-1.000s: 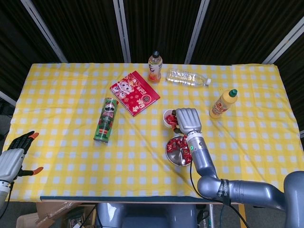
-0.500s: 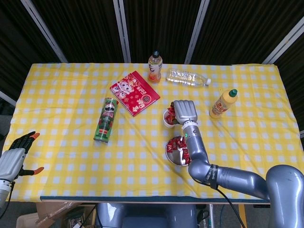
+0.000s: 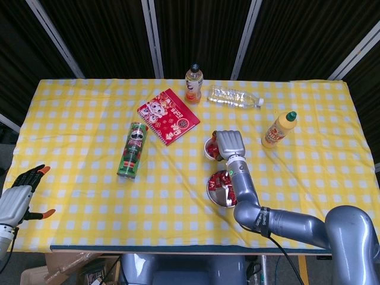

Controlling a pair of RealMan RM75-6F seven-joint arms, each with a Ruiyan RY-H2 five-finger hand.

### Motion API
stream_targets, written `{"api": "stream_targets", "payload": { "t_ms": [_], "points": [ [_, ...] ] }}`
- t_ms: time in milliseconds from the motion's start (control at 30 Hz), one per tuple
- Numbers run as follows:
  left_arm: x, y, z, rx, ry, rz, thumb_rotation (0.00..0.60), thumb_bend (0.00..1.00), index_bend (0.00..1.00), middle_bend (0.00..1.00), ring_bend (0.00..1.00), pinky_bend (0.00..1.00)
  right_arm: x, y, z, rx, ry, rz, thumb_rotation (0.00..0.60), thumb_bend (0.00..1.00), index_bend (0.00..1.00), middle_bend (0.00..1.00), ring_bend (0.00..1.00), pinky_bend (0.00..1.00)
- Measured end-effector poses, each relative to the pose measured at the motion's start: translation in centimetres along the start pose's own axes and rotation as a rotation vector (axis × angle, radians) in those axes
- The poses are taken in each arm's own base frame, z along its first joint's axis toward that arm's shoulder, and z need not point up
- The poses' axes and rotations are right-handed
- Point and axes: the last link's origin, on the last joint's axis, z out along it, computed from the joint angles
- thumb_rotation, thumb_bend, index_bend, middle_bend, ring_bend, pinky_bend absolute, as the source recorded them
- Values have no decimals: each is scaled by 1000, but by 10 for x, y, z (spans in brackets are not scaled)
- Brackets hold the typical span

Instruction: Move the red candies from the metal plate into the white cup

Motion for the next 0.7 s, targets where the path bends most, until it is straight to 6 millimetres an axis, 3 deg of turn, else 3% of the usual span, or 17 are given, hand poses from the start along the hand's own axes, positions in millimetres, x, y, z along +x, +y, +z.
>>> {"api": "stream_targets", "payload": {
  "t_ms": [433, 700],
  "points": [
    [1, 1, 0, -1, 7, -5, 600, 31, 0, 0, 0, 0, 13, -7, -15, 40, 53, 11, 600, 354, 317, 777, 788, 881],
    [1, 0, -2, -8, 14, -5, 600, 31, 0, 0, 0, 0, 22, -15, -50, 100, 80, 7, 600, 337, 281, 777, 781, 881]
  ]
}}
